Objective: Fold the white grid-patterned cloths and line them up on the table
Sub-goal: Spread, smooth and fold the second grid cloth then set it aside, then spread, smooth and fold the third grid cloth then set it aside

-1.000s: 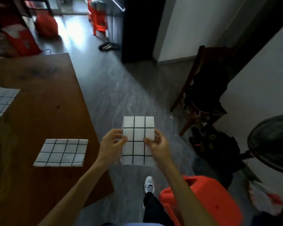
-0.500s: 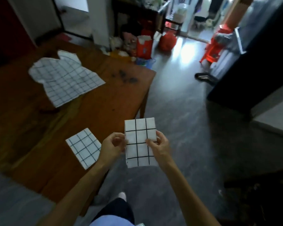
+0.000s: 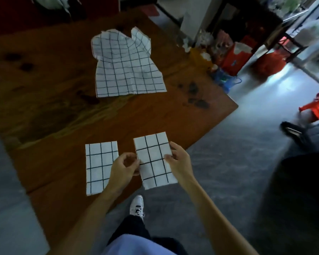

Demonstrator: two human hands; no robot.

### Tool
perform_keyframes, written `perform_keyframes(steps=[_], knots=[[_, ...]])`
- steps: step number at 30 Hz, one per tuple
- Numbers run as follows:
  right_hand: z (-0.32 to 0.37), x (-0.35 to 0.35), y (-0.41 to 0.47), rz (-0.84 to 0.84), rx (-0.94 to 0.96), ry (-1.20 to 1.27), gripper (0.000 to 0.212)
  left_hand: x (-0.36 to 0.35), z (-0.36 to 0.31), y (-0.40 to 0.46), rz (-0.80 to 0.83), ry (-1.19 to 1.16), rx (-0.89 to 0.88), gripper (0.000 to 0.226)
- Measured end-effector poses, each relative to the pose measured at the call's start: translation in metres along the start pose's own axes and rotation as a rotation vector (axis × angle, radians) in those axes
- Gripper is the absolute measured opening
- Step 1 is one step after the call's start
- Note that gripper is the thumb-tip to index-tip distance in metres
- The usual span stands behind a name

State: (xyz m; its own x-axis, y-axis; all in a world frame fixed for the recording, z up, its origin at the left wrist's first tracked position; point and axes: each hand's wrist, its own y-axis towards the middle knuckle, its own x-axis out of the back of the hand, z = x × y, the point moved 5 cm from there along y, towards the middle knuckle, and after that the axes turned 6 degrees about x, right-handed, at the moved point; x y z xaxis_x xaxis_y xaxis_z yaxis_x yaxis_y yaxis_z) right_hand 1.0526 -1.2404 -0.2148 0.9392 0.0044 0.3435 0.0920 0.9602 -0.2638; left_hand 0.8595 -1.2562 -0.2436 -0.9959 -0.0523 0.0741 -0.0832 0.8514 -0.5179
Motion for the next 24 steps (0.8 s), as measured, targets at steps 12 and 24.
perform_keyframes(steps=[12, 24], knots=[[-0.015, -0.022, 0.107, 0.302, -0.057, -0.289, 0.057, 0.004, 0.018, 0.045, -0.384, 0.095, 0.239, 0.016], [0.028, 0.192, 0.162, 0.188, 0.305, -0.18, 0.036, -0.178, -0.177, 0.041, -0.268, 0.731, -0.301, 0.036]])
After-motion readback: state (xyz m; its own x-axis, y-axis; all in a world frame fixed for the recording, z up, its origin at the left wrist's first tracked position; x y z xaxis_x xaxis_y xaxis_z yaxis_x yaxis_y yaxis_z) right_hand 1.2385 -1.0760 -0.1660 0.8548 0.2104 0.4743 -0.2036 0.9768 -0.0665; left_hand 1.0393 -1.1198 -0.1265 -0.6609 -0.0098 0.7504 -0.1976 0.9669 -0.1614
